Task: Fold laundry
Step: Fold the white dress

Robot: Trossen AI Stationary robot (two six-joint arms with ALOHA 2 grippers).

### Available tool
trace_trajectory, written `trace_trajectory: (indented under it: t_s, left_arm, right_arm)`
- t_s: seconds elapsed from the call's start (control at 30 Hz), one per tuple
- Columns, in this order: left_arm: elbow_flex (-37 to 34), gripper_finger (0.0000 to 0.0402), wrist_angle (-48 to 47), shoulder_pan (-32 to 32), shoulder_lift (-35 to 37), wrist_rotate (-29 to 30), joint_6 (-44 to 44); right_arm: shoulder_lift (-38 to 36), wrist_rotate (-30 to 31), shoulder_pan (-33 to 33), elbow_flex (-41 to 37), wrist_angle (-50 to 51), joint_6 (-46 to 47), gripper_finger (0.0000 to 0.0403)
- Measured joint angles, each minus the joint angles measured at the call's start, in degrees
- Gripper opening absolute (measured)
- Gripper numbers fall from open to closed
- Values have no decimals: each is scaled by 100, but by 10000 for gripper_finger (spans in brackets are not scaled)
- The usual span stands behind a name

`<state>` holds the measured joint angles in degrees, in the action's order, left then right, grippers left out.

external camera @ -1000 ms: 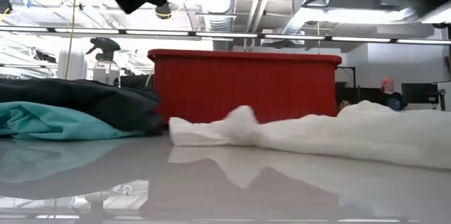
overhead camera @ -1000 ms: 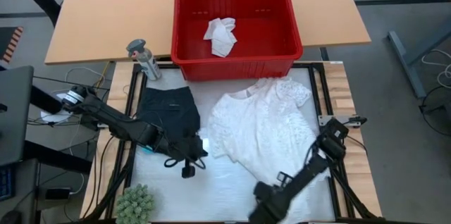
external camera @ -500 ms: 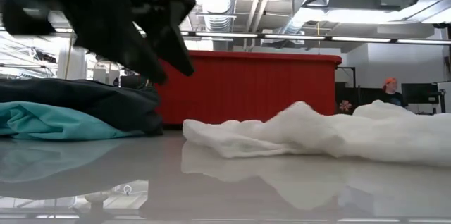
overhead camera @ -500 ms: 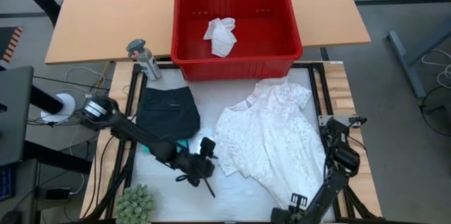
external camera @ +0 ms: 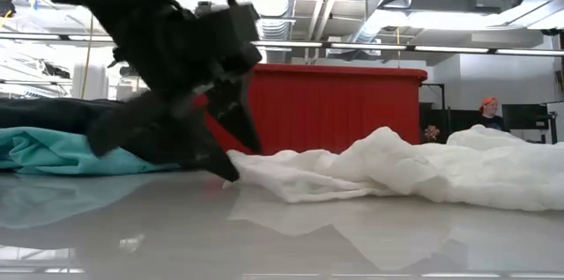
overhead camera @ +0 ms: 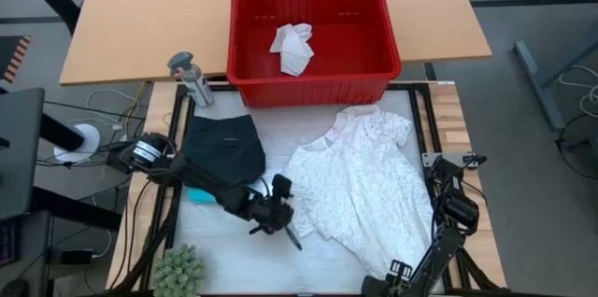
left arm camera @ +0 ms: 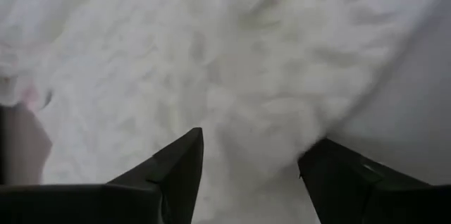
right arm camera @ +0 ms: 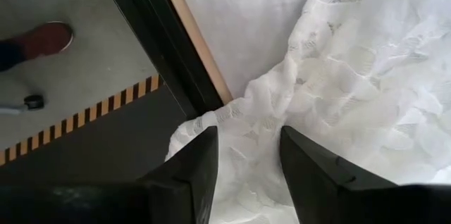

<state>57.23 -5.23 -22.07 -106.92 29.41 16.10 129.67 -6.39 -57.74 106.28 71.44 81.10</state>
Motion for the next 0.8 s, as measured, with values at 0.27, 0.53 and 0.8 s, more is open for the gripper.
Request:
trace_trajectory:
  t_s: [0.27,0.53,0.8]
  left_arm:
    - [24,92,270,60,0,-89,126]
    - [1287,2,-2893,-342,283,110,-622]
    - [2301,0,-5971,-680,626,-97,-2286]
  right_arm:
    - [0,19,3,0,-11,70,171]
    - [-7,219,61,2,33,205,171]
    - [-312,637,220,2,106,274,171]
